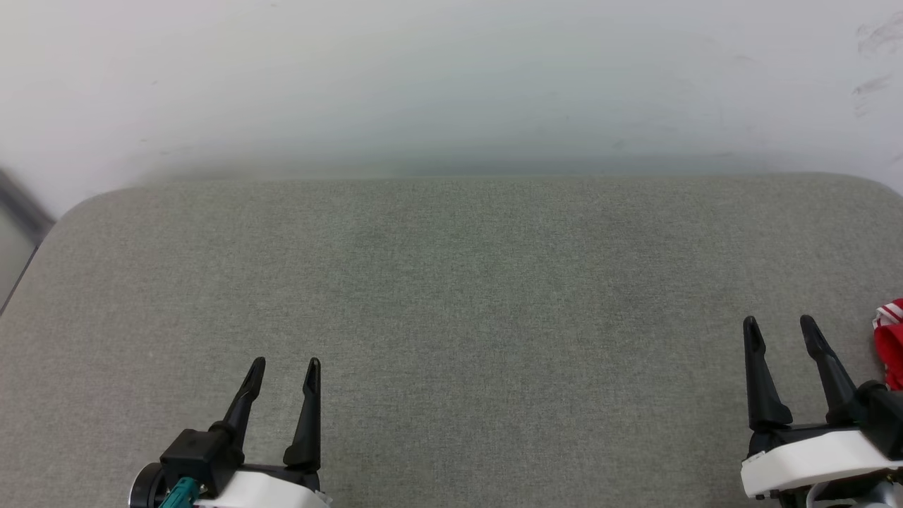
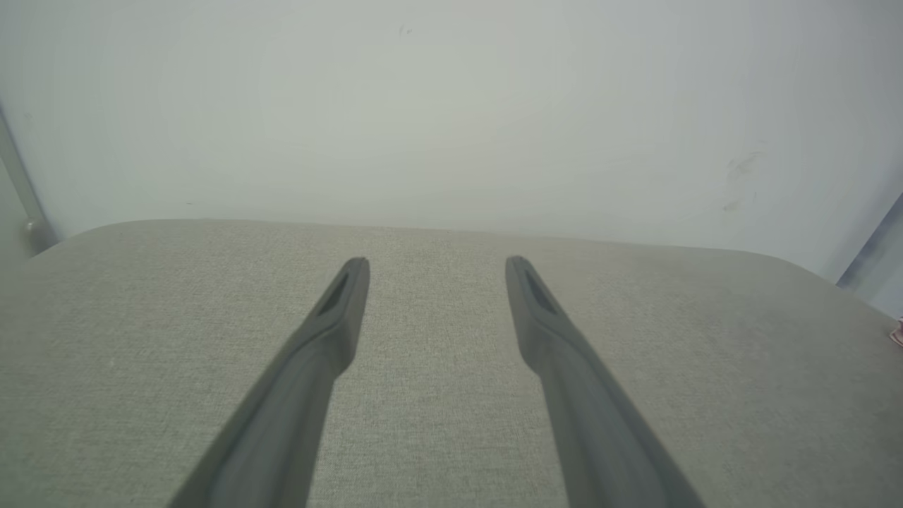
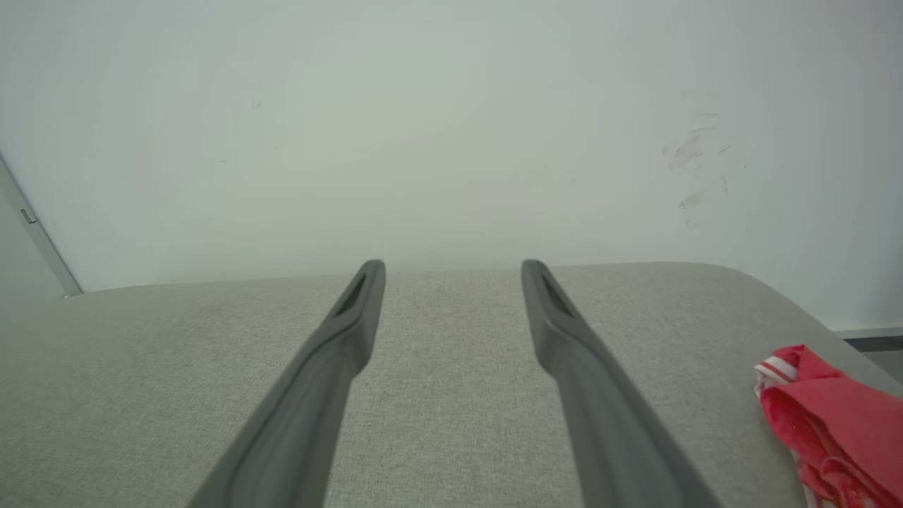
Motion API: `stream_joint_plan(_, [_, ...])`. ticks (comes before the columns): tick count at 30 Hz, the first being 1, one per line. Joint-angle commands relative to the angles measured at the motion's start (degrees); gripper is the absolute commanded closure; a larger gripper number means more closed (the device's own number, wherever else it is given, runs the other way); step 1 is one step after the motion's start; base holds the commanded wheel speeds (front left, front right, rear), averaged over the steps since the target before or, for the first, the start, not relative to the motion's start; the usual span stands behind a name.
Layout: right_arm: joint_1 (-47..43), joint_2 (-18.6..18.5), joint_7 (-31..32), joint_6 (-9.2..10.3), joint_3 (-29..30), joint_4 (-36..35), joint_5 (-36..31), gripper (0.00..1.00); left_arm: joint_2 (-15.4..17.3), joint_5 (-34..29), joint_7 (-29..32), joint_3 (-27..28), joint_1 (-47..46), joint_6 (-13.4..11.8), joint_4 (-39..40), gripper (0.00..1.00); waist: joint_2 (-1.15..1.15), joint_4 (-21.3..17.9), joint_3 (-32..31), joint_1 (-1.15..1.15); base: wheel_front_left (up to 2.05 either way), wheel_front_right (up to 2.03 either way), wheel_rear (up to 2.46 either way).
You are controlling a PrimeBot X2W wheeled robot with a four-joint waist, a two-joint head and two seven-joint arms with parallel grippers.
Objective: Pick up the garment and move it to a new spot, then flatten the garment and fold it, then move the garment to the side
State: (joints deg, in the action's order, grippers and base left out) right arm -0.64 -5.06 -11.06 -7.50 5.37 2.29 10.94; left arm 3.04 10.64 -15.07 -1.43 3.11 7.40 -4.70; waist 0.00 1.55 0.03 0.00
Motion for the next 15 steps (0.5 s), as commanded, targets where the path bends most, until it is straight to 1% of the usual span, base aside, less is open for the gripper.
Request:
stream_joint_plan(1, [0.08,0.43,-0.10,0.02,0.00,-0.23,-0.48,0.00,-0.05,-0.23,-0.12,-0.08,0.45,0.12,0.56,0.00,0.00,0.01,0.01,0.00,0.00,0.00,0.00])
stream_joint_plan(15, [-0.49,1.04,0.49,0.02,-0.22,-1.61,-0.80,0.00,-0.14,0.93,-0.12,0.64,0.99,0.12,1.00,0.00,0.00,-0.48,0.05,0.00,0.00,0.00,0.00])
